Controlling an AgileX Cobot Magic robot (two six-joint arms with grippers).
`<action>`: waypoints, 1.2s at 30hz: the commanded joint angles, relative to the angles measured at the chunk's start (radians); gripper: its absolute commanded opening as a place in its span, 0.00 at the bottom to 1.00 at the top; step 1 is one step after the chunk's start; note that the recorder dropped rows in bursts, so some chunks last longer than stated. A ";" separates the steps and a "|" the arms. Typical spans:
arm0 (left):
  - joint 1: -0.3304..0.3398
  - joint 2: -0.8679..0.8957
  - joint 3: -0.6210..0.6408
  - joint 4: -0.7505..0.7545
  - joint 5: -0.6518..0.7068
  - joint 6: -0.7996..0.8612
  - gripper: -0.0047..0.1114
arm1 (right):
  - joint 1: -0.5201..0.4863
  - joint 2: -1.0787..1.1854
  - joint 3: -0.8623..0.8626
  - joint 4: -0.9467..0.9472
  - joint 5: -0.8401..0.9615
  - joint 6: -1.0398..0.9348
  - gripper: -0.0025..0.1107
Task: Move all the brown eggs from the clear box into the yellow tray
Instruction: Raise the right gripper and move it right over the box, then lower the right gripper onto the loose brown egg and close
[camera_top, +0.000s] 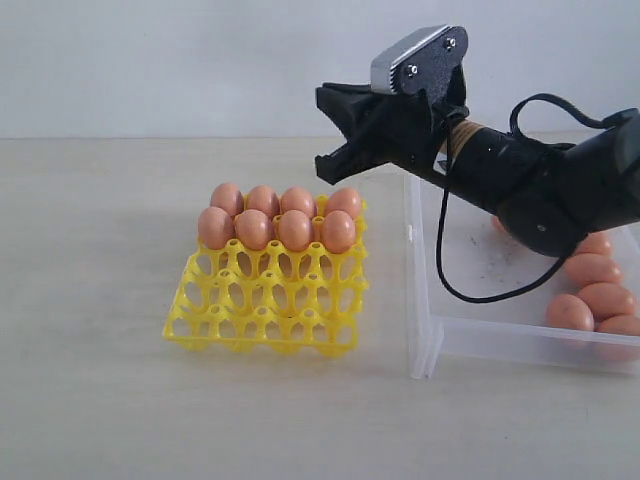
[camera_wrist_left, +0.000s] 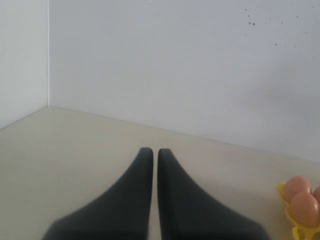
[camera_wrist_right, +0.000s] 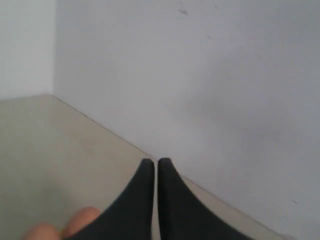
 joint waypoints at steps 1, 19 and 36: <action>0.002 -0.002 -0.001 -0.009 -0.011 -0.009 0.07 | -0.004 -0.033 0.004 0.305 0.072 -0.128 0.02; 0.002 -0.002 -0.001 -0.009 -0.011 -0.009 0.07 | -0.155 -0.173 -0.348 0.505 1.702 -0.323 0.02; 0.002 -0.002 -0.001 -0.009 -0.011 -0.009 0.07 | -0.191 -0.121 -0.396 0.346 1.462 -0.866 0.84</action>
